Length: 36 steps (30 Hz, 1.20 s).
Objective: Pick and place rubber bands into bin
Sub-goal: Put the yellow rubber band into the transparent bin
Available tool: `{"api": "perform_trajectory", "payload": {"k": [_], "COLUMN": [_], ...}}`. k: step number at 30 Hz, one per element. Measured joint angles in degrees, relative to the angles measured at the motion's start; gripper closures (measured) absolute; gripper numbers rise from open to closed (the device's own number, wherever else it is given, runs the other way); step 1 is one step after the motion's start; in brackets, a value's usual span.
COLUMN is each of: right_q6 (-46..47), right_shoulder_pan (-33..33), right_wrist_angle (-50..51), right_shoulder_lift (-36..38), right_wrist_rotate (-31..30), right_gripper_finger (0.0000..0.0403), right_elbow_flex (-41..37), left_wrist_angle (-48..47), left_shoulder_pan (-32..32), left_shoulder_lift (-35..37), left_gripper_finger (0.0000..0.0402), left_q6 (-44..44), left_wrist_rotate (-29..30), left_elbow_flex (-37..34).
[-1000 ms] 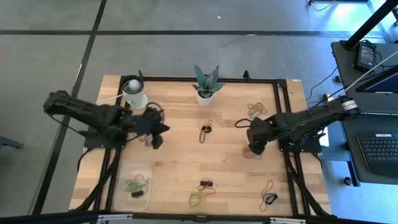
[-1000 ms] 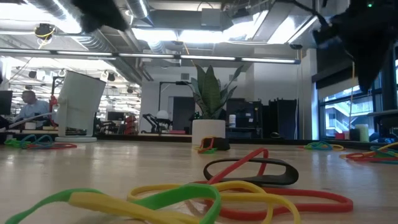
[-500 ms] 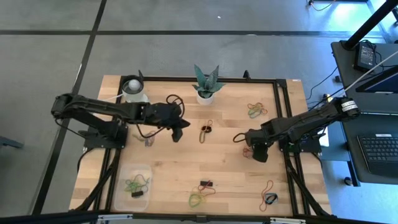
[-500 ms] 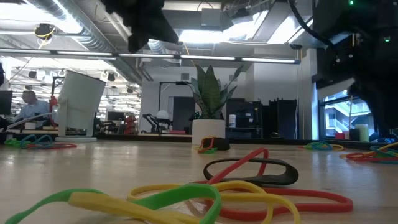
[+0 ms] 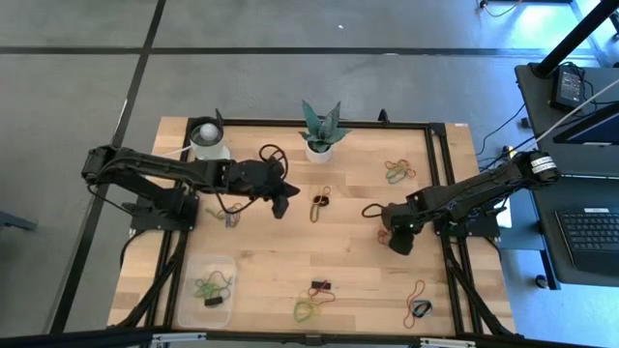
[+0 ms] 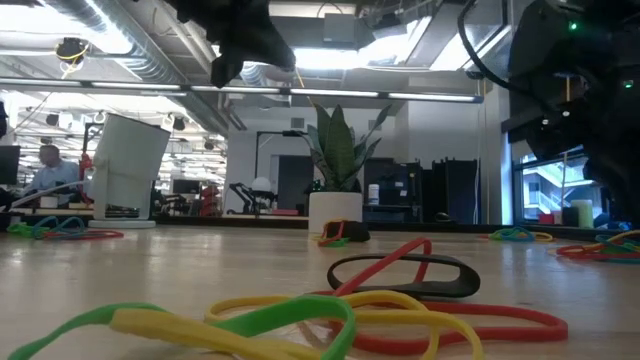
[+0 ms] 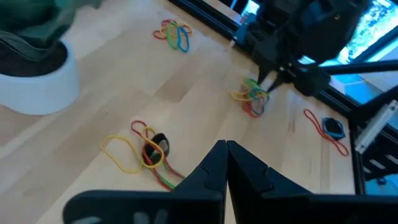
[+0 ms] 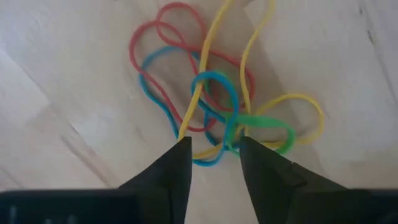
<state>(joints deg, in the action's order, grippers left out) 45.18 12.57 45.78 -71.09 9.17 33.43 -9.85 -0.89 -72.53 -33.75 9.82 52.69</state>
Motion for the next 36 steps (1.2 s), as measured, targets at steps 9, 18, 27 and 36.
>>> {"api": "perform_trajectory", "payload": {"k": [9, 18, 27, 36], "right_q6": [4.92, 5.12, 5.58, 5.51], "right_shoulder_pan": [0.0, 0.0, -0.02, 0.0], "right_wrist_angle": [-1.37, -1.09, -1.0, 0.27], "right_shoulder_lift": [0.0, -0.28, -4.56, -4.52], "right_wrist_rotate": [1.48, 0.19, 0.85, 4.19], "right_gripper_finger": [0.0226, 0.0222, 0.0269, 0.0392], "right_elbow_flex": [-0.01, -0.02, -0.02, 0.49], "left_wrist_angle": [0.01, 0.01, -0.04, -0.17], "left_shoulder_pan": [0.72, 0.68, 0.76, 0.76], "left_shoulder_lift": [0.0, 0.0, 0.0, 0.0], "left_gripper_finger": [0.0398, 0.0398, 0.0398, 0.0398], "left_q6": [0.01, 1.74, 4.14, 4.56], "left_wrist_rotate": [0.82, 0.8, 0.92, 1.25], "left_elbow_flex": [0.0, 0.0, 0.0, 0.0]}}
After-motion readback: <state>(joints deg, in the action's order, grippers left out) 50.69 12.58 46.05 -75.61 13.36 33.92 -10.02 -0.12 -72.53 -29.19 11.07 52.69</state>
